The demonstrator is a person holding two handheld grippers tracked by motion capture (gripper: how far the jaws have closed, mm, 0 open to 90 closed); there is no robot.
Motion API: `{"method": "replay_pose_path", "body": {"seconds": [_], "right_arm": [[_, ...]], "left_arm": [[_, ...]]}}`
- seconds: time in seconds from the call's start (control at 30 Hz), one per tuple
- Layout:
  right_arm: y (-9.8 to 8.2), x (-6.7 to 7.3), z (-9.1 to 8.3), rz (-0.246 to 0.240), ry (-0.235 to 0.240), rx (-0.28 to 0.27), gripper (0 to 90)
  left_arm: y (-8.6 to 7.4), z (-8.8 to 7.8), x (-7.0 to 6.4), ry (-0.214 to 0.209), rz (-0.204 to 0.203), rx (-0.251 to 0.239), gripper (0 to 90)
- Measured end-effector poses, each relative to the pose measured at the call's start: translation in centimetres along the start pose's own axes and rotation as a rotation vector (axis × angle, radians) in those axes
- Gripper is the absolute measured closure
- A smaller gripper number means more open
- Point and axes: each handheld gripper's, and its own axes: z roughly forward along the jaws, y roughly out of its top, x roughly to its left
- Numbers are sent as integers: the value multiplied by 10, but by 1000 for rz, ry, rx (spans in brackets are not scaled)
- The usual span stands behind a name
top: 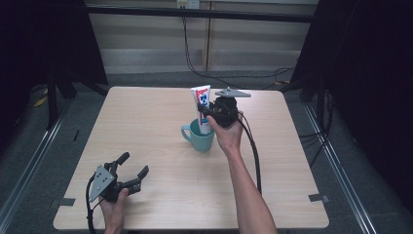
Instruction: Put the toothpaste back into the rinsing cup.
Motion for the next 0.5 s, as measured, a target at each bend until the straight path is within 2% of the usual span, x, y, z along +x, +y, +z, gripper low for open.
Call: {"method": "replay_pose_path", "body": {"seconds": [0.5], "right_arm": [[-8, -1, 9, -2, -9, 31, 677]], "left_arm": [[0, 0, 0, 0, -2, -2, 163]]}}
